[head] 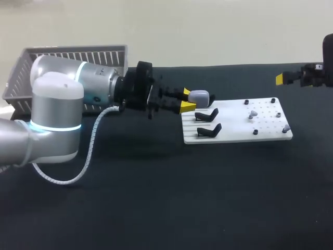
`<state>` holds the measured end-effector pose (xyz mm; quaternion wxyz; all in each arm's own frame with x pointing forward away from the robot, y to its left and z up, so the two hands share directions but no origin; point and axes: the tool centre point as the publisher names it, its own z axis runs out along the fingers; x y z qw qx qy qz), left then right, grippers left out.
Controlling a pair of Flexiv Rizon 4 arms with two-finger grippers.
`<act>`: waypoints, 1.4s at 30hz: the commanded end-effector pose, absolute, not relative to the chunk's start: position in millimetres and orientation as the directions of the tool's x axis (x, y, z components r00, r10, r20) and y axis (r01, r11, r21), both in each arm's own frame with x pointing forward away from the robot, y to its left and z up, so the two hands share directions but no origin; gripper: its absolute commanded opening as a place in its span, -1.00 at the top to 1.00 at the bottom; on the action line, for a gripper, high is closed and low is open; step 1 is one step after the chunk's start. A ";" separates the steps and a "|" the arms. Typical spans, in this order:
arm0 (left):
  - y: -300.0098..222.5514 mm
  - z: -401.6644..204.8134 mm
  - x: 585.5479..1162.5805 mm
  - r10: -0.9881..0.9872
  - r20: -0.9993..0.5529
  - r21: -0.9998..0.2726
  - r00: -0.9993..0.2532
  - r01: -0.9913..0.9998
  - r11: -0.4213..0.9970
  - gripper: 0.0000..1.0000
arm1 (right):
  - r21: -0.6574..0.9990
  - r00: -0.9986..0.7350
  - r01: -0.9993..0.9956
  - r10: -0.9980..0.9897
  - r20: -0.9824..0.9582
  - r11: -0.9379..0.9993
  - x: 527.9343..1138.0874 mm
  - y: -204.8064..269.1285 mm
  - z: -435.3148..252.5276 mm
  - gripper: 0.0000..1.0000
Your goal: Pick up each earbud case from the left stands, insert the matching earbuds, close the lid, and place the case in the box.
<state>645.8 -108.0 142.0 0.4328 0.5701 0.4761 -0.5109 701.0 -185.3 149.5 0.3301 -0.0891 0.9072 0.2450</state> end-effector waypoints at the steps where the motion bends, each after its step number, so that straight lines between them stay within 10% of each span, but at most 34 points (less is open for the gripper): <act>1: -107.8 141.0 645.8 0.098 -0.995 0.009 0.026 0.985 -0.171 1.00 | 0.385 -0.766 -0.323 0.000 -0.643 0.864 700.6 -185.5 149.6 -1.00; 42: -107.8 141.0 645.8 0.098 -0.995 0.009 0.026 0.985 -0.171 1.00 | 0.316 -0.725 -0.608 -0.347 -0.595 0.729 621.1 -24.6 177.1 -1.00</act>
